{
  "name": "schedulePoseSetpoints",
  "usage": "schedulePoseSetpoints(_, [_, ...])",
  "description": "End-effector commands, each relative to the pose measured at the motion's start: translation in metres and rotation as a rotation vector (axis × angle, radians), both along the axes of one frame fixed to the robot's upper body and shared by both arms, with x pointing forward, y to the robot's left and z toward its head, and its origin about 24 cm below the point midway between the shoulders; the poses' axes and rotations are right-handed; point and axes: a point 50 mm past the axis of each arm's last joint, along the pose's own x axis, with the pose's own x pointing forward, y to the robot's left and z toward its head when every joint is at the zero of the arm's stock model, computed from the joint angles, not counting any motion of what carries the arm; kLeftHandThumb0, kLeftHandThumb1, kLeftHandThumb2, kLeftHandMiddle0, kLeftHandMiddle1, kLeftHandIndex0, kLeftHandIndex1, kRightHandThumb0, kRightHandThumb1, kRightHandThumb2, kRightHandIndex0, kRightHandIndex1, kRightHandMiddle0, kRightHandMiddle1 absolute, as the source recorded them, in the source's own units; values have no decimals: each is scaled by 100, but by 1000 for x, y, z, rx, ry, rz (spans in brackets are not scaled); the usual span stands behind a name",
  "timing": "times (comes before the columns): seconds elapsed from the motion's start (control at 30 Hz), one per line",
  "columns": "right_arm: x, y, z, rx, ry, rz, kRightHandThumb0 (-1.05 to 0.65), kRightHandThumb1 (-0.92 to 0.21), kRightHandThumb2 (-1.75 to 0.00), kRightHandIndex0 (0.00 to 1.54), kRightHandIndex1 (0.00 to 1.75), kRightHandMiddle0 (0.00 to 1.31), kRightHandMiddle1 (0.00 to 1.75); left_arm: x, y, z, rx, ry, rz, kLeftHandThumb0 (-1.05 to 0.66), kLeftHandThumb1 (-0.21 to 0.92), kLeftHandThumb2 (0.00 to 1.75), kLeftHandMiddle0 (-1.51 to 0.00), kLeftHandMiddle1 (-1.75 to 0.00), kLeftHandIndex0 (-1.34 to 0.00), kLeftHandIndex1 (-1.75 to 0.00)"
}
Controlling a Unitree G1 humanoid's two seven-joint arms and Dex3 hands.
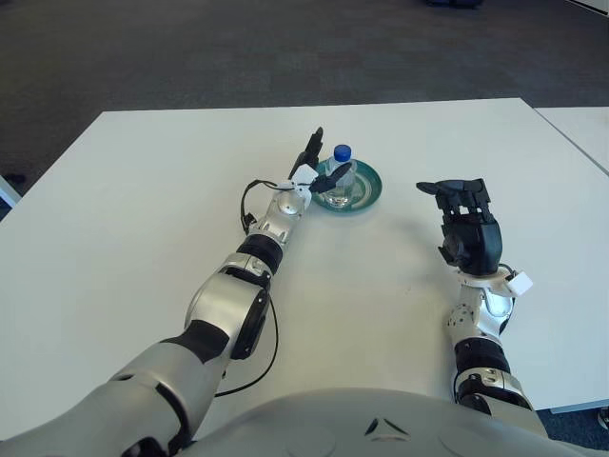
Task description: Put the bottle into the plate.
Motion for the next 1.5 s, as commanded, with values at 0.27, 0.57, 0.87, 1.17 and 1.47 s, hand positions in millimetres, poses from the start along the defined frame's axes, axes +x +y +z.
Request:
schedulePoseSetpoints(0.27, [-61, -19, -81, 145, 396, -106, -69, -85, -54, 45, 111, 16, 125, -25, 44, -32, -24, -60, 145, -105, 92, 65, -7, -2, 0, -21])
schedulePoseSetpoints(0.57, [-55, -31, -81, 151, 407, -108, -69, -85, -53, 45, 111, 16, 125, -39, 74, -46, -201, -57, 128, -105, 92, 82, -5, 0, 0, -14])
schedulePoseSetpoints(0.87, [-48, -42, -80, 158, 415, -110, -69, -86, -53, 45, 111, 16, 125, -68, 63, -63, -415, -89, 183, -105, 92, 100, -2, 0, 0, -14])
schedulePoseSetpoints(1.17, [-34, -53, -72, 144, 449, -191, -75, -90, -52, 43, 101, 22, 121, -70, 64, -70, -452, -45, 212, -105, 92, 107, -1, 0, 0, -16])
schedulePoseSetpoints(1.47, [-22, -47, -67, 172, 460, -223, -89, -92, -46, 43, 88, 31, 115, -72, 74, -78, -518, 10, 337, -105, 92, 111, -5, -1, 0, -24])
